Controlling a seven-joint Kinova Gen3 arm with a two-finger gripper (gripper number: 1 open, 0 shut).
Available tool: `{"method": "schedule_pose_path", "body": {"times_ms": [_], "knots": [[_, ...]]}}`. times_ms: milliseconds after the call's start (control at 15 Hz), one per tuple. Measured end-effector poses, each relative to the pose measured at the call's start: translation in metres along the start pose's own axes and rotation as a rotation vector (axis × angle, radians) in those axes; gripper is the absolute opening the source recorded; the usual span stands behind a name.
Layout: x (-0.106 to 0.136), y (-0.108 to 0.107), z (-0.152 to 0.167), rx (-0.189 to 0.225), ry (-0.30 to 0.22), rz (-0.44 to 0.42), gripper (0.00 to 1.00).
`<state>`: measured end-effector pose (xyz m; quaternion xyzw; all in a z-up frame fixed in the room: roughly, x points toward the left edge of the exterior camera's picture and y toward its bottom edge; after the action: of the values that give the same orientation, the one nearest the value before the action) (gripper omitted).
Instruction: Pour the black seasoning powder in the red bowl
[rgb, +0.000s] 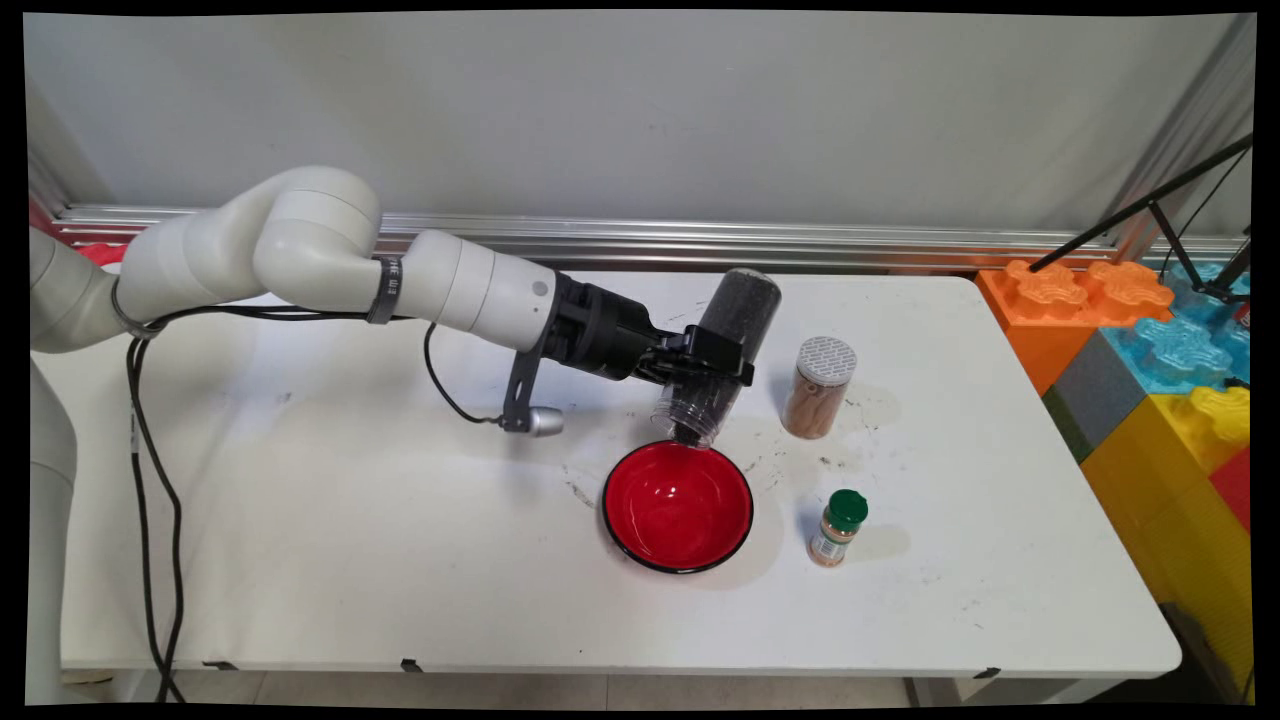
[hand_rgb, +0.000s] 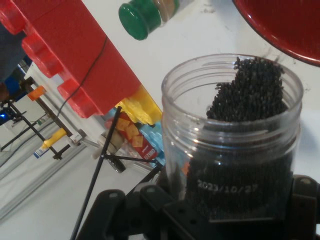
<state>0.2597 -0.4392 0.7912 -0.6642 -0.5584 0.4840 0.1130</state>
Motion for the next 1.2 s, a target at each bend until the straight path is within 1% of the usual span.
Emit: {"method": "schedule_pose_path", "body": {"times_ms": [1200], "knots": [[-0.0025, -0.0090, -0.0055, 0.027, -0.001, 0.081, 0.00]]}}
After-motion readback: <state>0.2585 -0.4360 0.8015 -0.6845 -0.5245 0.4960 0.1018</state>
